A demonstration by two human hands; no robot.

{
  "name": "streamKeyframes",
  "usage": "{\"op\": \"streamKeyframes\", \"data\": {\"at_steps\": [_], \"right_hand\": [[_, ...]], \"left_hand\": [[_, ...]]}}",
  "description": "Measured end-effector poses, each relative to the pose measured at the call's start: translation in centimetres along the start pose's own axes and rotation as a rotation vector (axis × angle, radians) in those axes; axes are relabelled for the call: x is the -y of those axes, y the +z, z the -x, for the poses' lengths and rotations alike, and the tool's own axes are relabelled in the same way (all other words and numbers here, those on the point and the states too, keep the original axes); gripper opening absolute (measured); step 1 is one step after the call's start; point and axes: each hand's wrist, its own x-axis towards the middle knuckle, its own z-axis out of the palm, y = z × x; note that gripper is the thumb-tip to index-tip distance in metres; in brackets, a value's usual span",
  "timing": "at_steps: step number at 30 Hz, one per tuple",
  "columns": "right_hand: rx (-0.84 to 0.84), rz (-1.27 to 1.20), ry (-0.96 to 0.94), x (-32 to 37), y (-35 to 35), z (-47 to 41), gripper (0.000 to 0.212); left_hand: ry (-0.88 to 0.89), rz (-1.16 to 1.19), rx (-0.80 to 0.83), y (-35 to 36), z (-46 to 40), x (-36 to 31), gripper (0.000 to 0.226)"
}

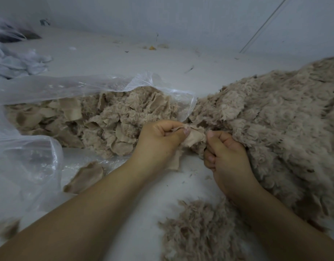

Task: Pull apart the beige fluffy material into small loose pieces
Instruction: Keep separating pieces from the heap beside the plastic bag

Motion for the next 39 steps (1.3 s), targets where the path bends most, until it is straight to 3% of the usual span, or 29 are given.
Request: {"op": "streamKeyframes", "data": {"at_steps": [5, 11, 14, 18, 22, 27, 35, 39], "right_hand": [[-0.003, 0.017, 0.013, 0.01, -0.05, -0.05, 0.029], [-0.06, -0.064, 0.058, 0.09, -0.18, -0.13, 0.053], [-0.038, -0.054, 0.052, 0.22, -0.02, 0.09, 0.043], [0.027, -0.074, 0.043, 0.79, -0.11, 0.21, 0.014], [0.072, 0.043, -0.018, 0.77, 0.05, 0.66, 0.033], [0.019, 0.07, -0.026, 0.41, -0.06, 0.61, 0.023], [-0.022, 0.075, -0.037, -0.11, -0.44, 0.35, 0.016], [-0.024, 0.071, -0.034, -0.1, -0.48, 0.42, 0.015]], "left_hand": [[0.011, 0.087, 0.024, -0.26, 0.18, -0.01, 0.011], [-0.049, 0.208, -0.059, -0.84, -0.09, -0.5, 0.025], [-0.081, 0.133, -0.007, -0.59, -0.11, -0.25, 0.032], [-0.114, 0.107, 0.098, -0.05, 0.27, -0.06, 0.031], [-0.135, 0.059, 0.148, -0.02, 0.34, 0.15, 0.036], [-0.121, 0.086, 0.084, -0.1, -0.01, -0.17, 0.019], [-0.076, 0.113, -0.054, -0.08, 0.09, -0.42, 0.025], [-0.1, 0.137, -0.08, -0.15, 0.07, -0.16, 0.015]]}}
